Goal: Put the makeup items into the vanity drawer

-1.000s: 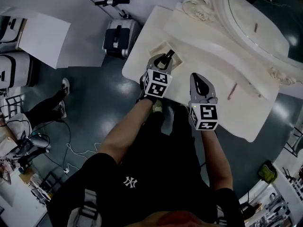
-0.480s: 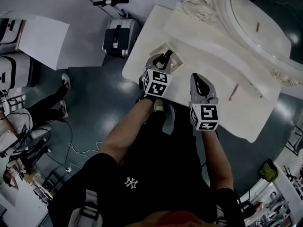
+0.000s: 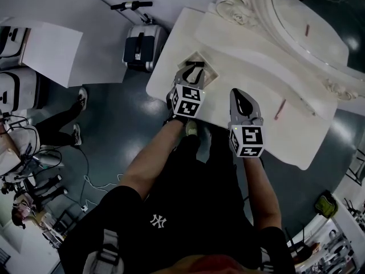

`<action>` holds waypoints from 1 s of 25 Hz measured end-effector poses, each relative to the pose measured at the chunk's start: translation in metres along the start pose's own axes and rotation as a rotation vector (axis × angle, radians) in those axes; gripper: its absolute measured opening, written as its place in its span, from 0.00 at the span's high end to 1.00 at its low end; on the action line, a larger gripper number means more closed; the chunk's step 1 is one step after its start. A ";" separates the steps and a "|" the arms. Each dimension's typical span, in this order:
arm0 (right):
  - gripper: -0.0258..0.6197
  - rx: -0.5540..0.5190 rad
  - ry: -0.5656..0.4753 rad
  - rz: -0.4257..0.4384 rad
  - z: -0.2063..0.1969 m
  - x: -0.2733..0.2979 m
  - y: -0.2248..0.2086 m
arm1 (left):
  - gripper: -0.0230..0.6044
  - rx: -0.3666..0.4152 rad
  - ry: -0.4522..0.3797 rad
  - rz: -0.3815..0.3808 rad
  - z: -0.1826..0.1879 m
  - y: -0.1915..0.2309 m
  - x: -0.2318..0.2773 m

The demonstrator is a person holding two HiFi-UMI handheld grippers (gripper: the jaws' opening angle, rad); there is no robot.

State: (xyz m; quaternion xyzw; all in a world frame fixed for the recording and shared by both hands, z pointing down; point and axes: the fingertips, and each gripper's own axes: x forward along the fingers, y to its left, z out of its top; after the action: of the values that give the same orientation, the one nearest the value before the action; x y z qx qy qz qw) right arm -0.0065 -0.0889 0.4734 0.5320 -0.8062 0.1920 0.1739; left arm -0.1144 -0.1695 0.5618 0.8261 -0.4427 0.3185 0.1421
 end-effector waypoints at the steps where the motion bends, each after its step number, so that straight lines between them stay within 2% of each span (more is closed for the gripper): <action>1: 0.92 0.000 -0.002 -0.003 0.000 -0.001 -0.001 | 0.80 0.002 -0.005 0.001 0.002 -0.001 -0.001; 11: 0.92 0.017 -0.028 -0.038 0.001 -0.024 -0.010 | 0.83 0.006 -0.077 -0.032 0.028 -0.026 -0.019; 25: 0.92 0.052 -0.045 -0.147 -0.019 -0.078 -0.047 | 0.94 0.060 -0.148 -0.141 0.052 -0.109 -0.034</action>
State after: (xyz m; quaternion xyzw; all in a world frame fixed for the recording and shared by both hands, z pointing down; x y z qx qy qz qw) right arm 0.0673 -0.0342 0.4577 0.5982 -0.7634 0.1876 0.1554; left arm -0.0181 -0.1130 0.5050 0.8803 -0.3831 0.2589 0.1062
